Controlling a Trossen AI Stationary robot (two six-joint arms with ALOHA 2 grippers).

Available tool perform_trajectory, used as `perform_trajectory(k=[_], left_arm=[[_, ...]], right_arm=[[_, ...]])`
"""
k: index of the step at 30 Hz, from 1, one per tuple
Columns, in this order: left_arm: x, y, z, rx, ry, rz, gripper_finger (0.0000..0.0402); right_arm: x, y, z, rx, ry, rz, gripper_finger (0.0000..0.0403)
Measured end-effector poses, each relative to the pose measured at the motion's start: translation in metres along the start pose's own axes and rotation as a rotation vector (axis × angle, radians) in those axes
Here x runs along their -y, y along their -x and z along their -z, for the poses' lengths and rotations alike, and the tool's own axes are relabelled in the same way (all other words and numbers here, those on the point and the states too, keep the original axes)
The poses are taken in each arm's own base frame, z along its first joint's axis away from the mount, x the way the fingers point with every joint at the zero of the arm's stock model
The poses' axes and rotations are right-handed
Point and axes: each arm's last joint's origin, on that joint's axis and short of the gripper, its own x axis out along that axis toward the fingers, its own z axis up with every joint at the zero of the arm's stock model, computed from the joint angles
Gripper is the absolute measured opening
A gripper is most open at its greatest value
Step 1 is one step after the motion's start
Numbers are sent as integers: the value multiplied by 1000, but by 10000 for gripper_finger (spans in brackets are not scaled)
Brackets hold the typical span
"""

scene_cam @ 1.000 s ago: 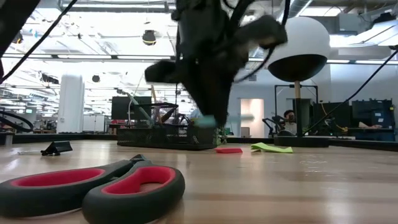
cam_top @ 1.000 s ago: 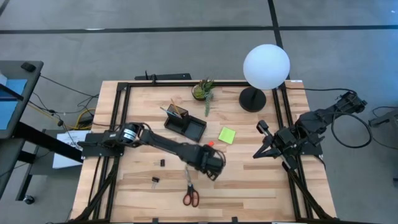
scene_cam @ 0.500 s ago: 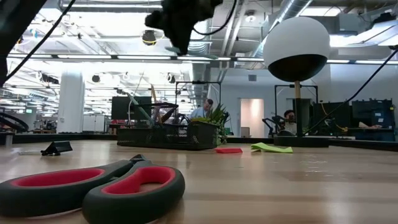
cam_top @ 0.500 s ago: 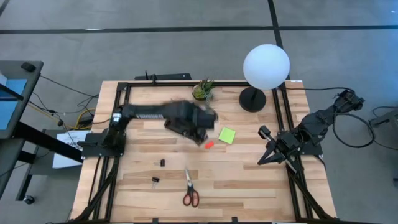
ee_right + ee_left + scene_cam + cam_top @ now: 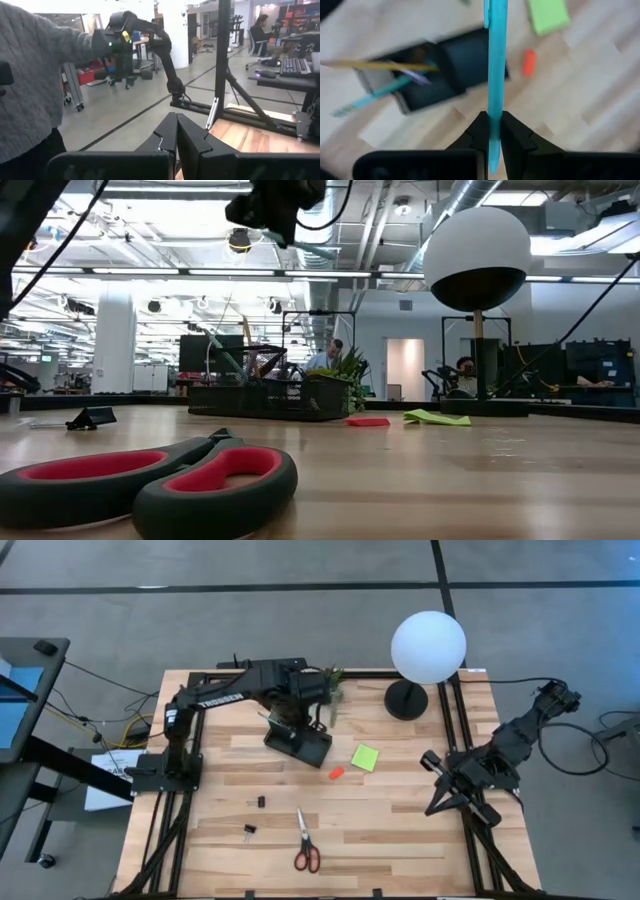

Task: Pick and place office supplies into organizer
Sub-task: Put the blue pen into the black desk organizer

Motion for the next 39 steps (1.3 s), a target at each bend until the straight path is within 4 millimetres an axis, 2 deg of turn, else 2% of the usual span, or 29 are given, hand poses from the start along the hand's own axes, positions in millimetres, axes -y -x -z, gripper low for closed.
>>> perform_trajectory(k=[5,8,13,18,24,27,30,34,36,39], left_arm=[[11,-3,11,-107,-14,103,13],[19,-3,18,-129,-17,123,13],[24,-1,24,-133,3,127,13],[21,7,23,-130,20,161,13],[9,21,20,-152,-7,256,13],[4,26,18,-146,-52,290,13],[-1,29,17,-143,-101,310,13],[-7,30,13,-130,-154,325,13],[-9,31,11,-126,-171,333,14],[-15,31,7,-120,-179,344,14]], right_arm=[[1,8,-4,29,41,57,0],[6,10,-3,11,131,223,0],[23,3,8,-172,381,532,2],[48,-19,8,-330,606,631,37],[98,-54,5,-555,665,775,108],[123,-75,12,-657,716,789,140],[145,-98,30,-760,821,766,165],[173,-123,44,-756,920,863,180],[183,-131,46,-773,953,927,182],[196,-140,49,-814,964,920,180]])
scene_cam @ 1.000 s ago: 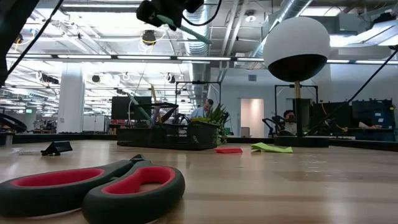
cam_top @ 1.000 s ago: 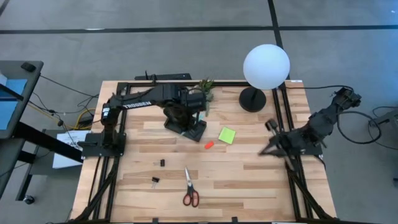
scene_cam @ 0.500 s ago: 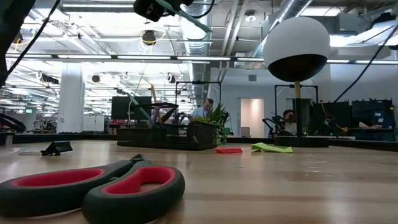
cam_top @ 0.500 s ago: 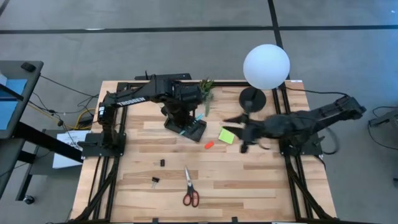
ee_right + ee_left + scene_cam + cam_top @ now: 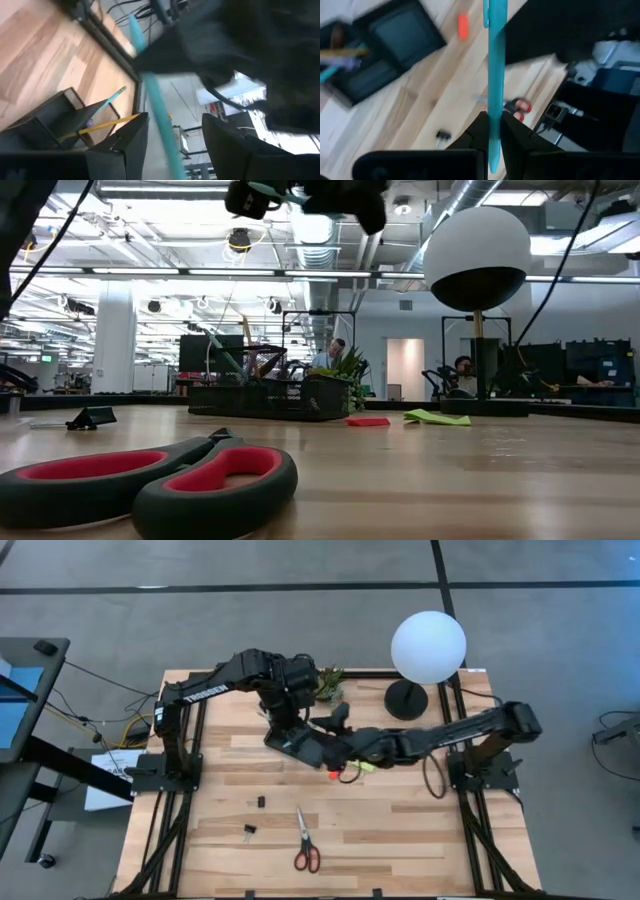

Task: Pick and place office supplies into organizer
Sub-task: Put the blue pen into the black desk organizer

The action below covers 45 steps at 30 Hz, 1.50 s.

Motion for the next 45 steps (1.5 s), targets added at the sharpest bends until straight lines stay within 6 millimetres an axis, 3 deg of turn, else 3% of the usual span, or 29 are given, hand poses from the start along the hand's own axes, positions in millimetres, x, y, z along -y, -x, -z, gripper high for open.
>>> perform_trajectory(k=[7,25,40,45], left_arm=[[-10,4,-5,3,-26,23,14],[-17,7,-8,6,-24,34,15],[-16,7,-8,5,-17,38,16],[-16,7,-8,3,-7,41,18]], right_arm=[[-2,-19,-4,-31,14,-13,167],[-1,-22,-1,-3,10,-44,73],[-1,-22,0,-5,-39,-47,55],[-2,-23,1,-2,-48,-58,22]])
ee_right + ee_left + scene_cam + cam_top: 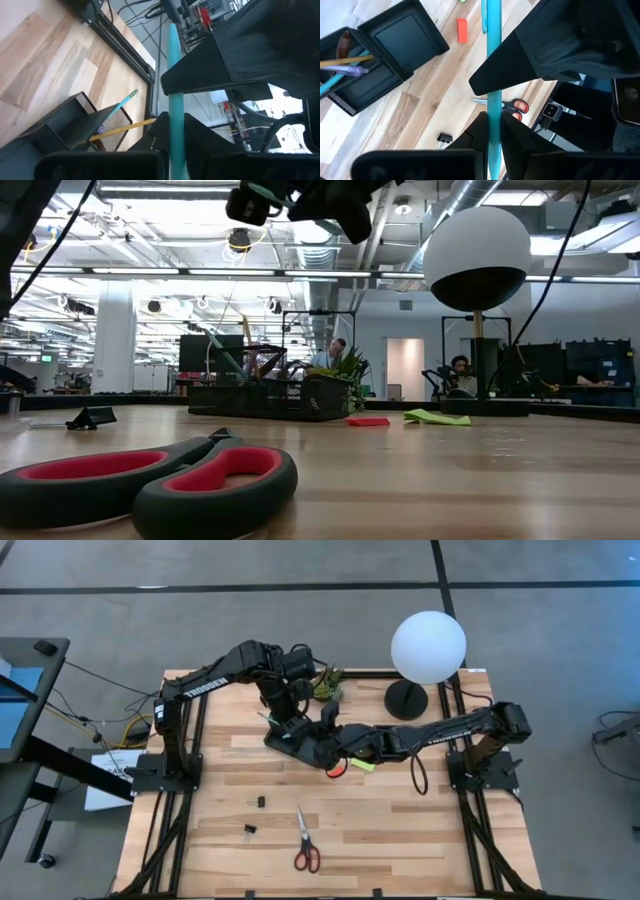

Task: Pick and place office supplies into organizer
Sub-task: Put the blue pen into the black desk organizer

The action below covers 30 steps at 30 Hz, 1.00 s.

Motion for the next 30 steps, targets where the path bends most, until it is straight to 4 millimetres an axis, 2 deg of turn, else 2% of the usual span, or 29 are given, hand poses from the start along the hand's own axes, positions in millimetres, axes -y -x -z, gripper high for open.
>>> perform_trajectory(k=[7,14,20,25,27,30], left_arm=[[0,0,0,-2,12,-3,29],[-1,0,-2,34,-9,-63,90],[-7,3,-4,47,43,-78,129],[-4,30,-5,168,28,-94,136],[-1,47,-4,263,-3,-127,136],[-2,75,9,429,-34,-113,136]], right_arm=[[0,0,-1,26,-49,-17,26],[1,0,-1,35,-108,-10,24],[-2,0,2,16,-205,-55,24],[-11,-4,14,-22,-453,-233,24],[-9,-7,19,-38,-550,-243,24],[-2,-13,25,8,-650,-190,24]])
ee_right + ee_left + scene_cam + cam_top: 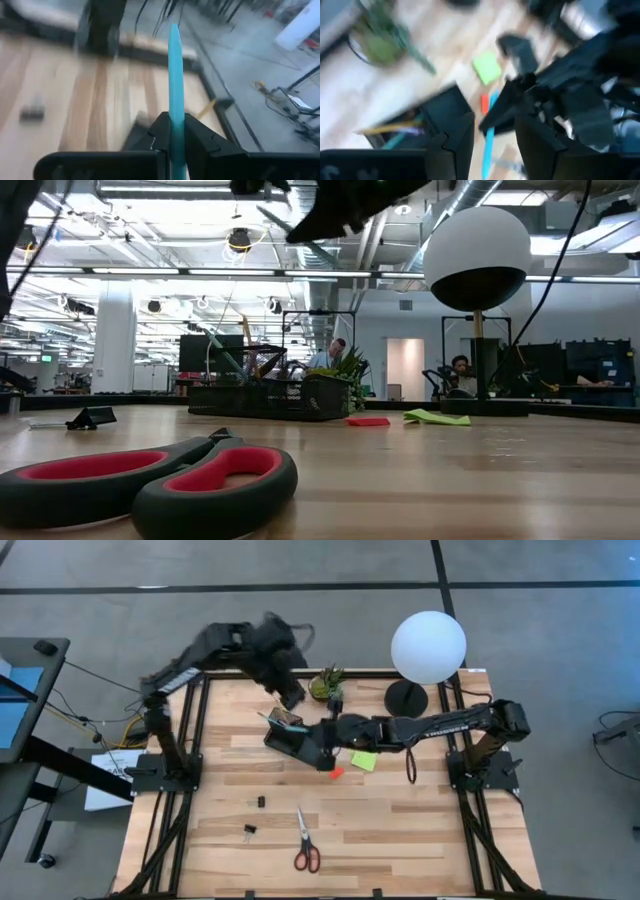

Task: Pick and place office supplies into organizer
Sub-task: Put the blue pen into the black desk organizer

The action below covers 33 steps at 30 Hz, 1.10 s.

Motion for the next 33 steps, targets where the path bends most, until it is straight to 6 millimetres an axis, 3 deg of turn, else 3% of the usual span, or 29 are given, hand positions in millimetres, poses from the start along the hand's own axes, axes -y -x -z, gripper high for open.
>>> perform_trajectory(k=[4,6,11,14,19,24,29,33], left_arm=[[3,57,8,246,-32,-7,136],[6,87,15,372,-73,4,135],[8,142,33,621,-147,-21,132],[5,159,44,680,-172,-85,132],[0,170,57,666,-207,-145,132],[-2,170,63,624,-257,-185,132],[-5,165,65,566,-269,-217,132],[-6,160,66,520,-270,-232,132]], right_arm=[[28,-7,-7,241,-237,-64,24],[41,-20,-6,387,-336,-140,24],[56,-71,23,566,-487,-259,24],[51,-99,43,681,-510,-306,24],[53,-129,56,821,-574,-164,24],[49,-168,82,672,-575,-136,24],[46,-185,88,634,-549,-11,24],[45,-190,96,505,-547,66,24]])
